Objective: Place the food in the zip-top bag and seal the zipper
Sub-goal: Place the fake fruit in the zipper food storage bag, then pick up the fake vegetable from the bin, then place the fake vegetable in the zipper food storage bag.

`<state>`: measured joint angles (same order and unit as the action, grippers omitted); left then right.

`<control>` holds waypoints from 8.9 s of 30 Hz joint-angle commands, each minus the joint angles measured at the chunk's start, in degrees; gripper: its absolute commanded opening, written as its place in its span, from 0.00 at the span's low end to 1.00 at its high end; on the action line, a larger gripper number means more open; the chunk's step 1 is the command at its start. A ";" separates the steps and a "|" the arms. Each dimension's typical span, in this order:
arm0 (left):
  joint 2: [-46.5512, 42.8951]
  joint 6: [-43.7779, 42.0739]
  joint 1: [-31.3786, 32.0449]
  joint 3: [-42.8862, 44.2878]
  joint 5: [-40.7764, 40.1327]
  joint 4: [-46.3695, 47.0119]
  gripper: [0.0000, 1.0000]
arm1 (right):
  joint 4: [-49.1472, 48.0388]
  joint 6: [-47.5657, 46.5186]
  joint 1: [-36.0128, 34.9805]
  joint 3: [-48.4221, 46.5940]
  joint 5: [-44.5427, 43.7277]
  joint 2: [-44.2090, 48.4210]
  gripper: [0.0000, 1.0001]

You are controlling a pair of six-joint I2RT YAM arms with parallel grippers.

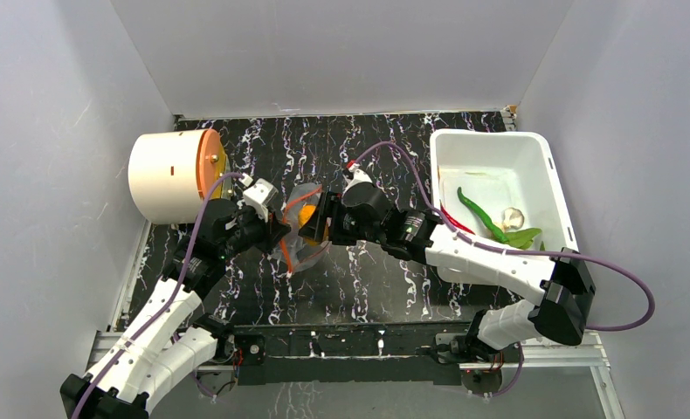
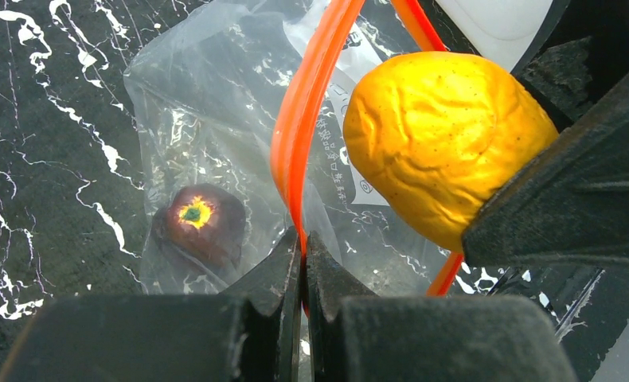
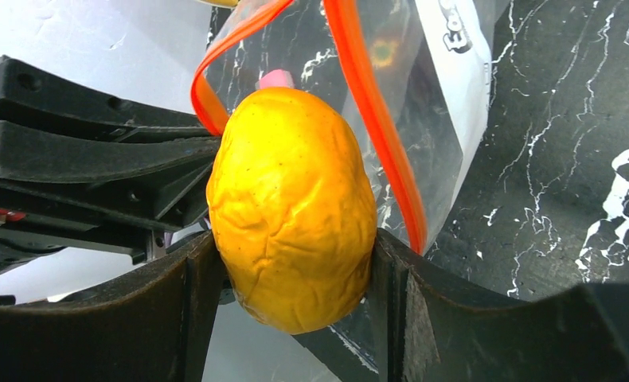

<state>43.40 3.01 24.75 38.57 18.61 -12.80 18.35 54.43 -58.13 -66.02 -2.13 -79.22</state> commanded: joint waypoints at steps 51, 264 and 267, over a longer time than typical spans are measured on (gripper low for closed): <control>5.30 1.91 0.12 14.18 -2.27 -3.93 0.00 | 13.91 -25.56 0.43 -14.77 -37.54 13.78 0.69; 14.18 7.65 0.74 22.64 29.01 -12.44 0.00 | -7.33 -100.76 12.25 -9.94 68.61 4.47 0.00; 13.84 7.01 0.74 22.63 29.87 -11.66 0.00 | 1.03 -106.20 12.30 -9.43 68.97 3.11 0.00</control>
<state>58.76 11.94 25.26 58.89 44.31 -23.77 6.24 -41.54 -46.37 -73.52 66.61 -76.01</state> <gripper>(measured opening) 0.009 0.136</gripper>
